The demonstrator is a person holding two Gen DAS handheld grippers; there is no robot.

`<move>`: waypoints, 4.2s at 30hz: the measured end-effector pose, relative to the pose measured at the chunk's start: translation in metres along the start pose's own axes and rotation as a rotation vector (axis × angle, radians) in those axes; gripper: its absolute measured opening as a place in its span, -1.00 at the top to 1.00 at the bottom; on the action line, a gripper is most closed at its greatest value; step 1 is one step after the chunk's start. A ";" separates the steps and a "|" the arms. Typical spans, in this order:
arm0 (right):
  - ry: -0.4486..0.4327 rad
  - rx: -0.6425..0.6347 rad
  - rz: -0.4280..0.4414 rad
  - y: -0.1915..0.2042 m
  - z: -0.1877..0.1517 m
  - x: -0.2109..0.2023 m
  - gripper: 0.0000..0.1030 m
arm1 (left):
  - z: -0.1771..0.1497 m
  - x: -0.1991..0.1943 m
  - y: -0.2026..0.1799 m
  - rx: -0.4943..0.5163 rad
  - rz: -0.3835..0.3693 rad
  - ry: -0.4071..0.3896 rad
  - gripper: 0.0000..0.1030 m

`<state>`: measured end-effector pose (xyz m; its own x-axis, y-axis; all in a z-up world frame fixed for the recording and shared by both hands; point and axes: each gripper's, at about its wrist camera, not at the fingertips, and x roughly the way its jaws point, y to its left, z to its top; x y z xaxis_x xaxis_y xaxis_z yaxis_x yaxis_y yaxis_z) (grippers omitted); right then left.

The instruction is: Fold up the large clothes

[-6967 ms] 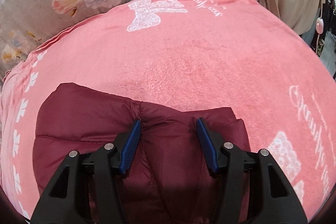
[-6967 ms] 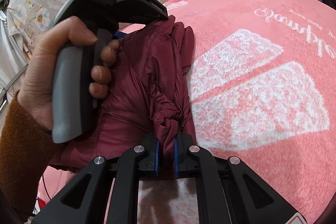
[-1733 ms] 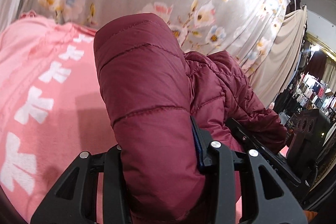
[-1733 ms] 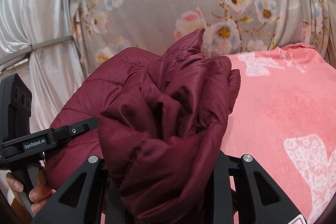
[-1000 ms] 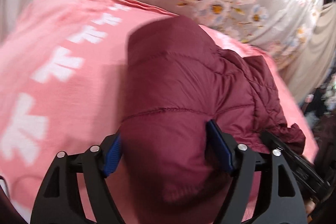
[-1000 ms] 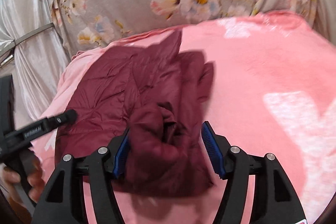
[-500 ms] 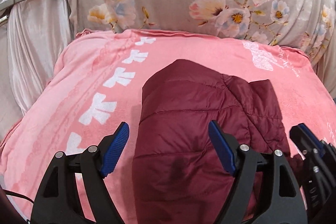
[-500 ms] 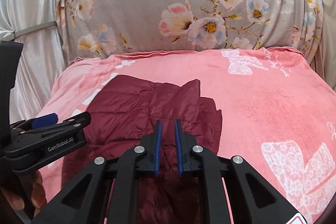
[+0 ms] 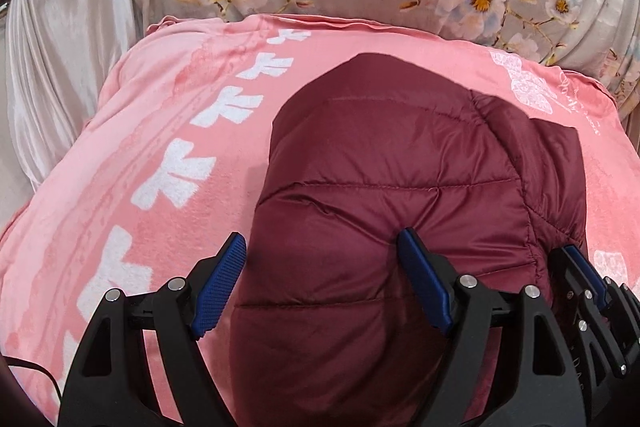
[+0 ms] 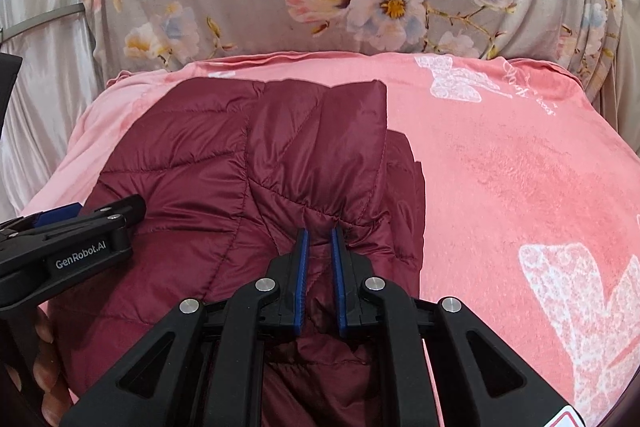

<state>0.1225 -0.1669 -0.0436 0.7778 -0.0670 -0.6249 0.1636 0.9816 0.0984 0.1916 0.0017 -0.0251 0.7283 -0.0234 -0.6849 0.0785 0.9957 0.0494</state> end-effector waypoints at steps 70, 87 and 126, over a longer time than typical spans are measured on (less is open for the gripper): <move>0.102 0.014 0.046 -0.007 -0.051 -0.061 0.75 | -0.056 -0.031 -0.003 0.003 0.025 0.036 -0.66; 0.163 -0.057 0.033 -0.004 -0.075 -0.044 0.77 | -0.096 -0.033 0.017 -0.026 0.001 0.121 -0.69; 0.110 0.000 -0.002 -0.003 -0.074 -0.159 -0.29 | -0.118 -0.132 0.011 -0.010 0.101 0.005 -0.89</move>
<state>-0.0465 -0.1461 -0.0018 0.7064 -0.0486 -0.7061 0.1646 0.9816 0.0971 0.0159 0.0266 -0.0196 0.7288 0.0779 -0.6803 -0.0024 0.9938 0.1112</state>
